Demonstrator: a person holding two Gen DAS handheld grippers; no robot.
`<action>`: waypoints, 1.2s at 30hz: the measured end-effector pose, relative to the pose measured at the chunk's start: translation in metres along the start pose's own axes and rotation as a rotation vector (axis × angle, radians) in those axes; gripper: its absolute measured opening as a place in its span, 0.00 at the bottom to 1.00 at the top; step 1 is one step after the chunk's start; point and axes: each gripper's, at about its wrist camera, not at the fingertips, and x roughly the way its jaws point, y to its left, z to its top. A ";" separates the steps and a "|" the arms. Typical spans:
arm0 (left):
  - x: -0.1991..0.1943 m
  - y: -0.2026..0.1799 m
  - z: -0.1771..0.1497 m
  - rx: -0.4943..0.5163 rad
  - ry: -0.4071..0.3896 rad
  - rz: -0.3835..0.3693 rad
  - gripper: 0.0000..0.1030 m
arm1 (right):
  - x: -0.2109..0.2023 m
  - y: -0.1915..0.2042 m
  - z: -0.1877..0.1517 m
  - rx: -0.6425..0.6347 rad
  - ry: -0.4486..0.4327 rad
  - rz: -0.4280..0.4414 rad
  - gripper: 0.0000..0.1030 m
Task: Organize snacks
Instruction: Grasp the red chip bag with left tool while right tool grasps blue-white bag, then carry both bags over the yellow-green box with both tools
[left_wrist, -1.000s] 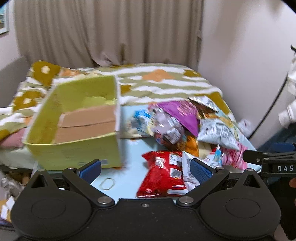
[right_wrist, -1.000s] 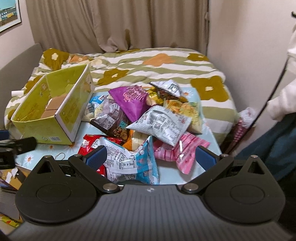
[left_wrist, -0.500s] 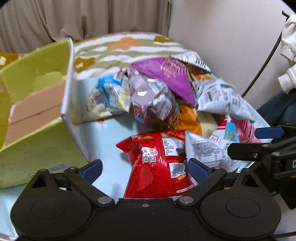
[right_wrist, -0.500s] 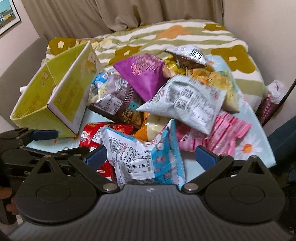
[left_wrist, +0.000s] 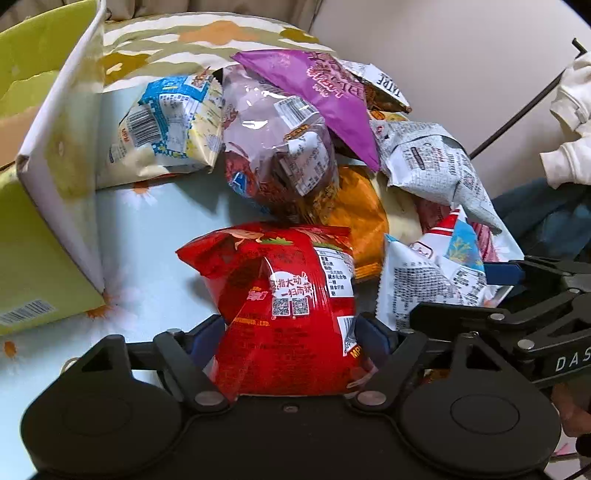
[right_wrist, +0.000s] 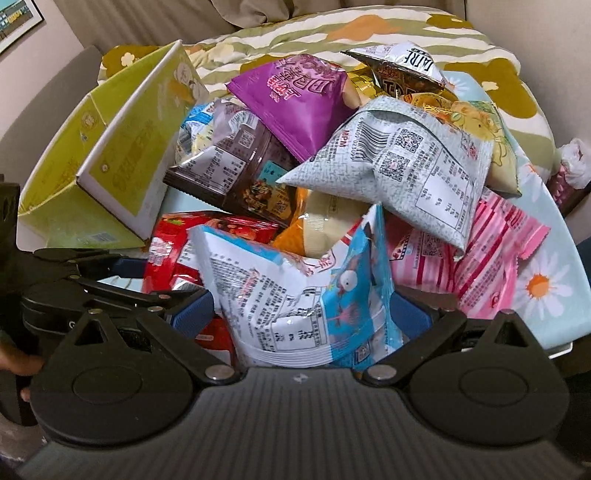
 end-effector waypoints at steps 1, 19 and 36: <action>0.000 -0.001 0.000 0.008 -0.003 0.003 0.77 | 0.001 -0.001 0.000 0.000 0.003 -0.003 1.00; -0.027 0.009 -0.016 -0.025 -0.038 0.119 0.68 | 0.039 -0.016 0.011 0.063 0.081 0.118 1.00; -0.069 -0.006 -0.024 -0.073 -0.140 0.174 0.66 | 0.003 0.009 0.019 -0.043 0.010 0.159 0.88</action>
